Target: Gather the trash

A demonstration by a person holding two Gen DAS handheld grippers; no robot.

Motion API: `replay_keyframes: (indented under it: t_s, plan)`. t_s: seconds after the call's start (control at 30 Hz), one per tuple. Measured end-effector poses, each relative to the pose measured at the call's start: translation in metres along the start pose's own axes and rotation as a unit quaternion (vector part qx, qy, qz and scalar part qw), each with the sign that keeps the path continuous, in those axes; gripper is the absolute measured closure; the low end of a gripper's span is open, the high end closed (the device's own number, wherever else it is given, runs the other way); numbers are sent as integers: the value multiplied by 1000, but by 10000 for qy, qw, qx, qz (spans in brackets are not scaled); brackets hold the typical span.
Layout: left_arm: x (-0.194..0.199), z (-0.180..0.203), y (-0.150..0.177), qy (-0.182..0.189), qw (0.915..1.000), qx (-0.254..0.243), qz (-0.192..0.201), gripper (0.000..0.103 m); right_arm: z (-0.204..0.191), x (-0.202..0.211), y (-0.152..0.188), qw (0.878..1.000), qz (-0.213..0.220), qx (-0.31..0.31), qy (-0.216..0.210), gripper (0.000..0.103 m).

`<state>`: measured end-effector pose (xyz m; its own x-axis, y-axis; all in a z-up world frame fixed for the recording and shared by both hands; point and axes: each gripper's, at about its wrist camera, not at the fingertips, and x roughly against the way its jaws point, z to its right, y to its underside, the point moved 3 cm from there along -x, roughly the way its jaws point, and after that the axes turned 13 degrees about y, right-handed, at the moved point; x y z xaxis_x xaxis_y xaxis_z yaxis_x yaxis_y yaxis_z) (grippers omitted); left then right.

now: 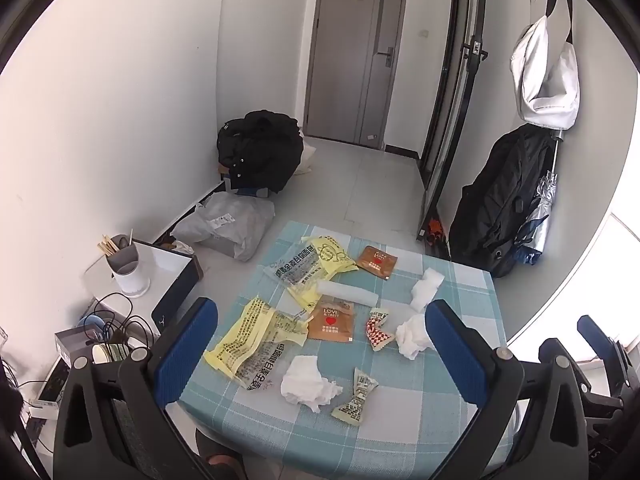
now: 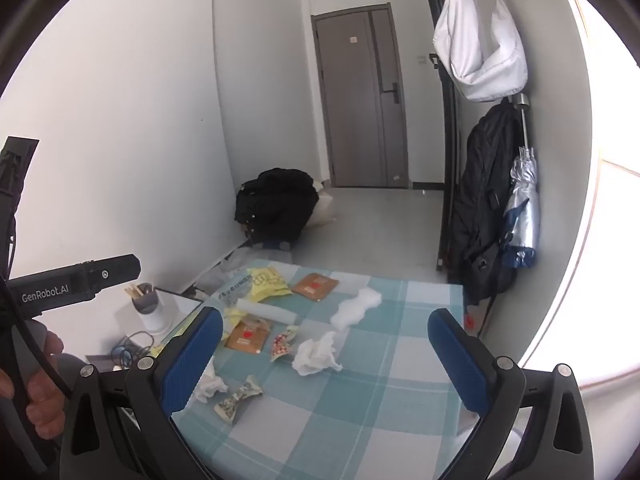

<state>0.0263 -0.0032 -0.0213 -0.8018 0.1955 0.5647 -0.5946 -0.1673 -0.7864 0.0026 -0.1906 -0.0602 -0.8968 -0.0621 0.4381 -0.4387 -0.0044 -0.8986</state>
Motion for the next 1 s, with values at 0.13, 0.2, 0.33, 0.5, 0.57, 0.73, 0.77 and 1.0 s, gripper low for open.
replay_keyframes:
  t_s: [0.13,0.2,0.33,0.5,0.57,0.73,0.77,1.0]
  plan:
    - [-1,2,0,-19,10000,-31,9,1,2,1,0,10000,27,-29,20,0]
    - [-1,2,0,-10,10000,-36,7,1,3,0,0,10000,17,-49,21,0]
    - [-1,1,2,-19,10000,-40,7,1,4,0,1,9999,-9,-100,-4,0]
    - [-3,0,3,-19,10000,-35,-18,1,4,0,0,9999,-8,-102,-28,0]
    - [-3,-1,3,-9,10000,-27,-25,1,4,1,1,9999,14,-108,-43,0]
    - [-3,0,3,5,10000,-37,-40,1,4,1,1,9999,36,-119,-66,0]
    - [-3,0,4,7,10000,-34,-36,1,4,1,1,9999,34,-123,-63,0]
    - [-2,-1,5,-3,10000,-71,-31,1,4,1,0,9999,43,-149,-71,0]
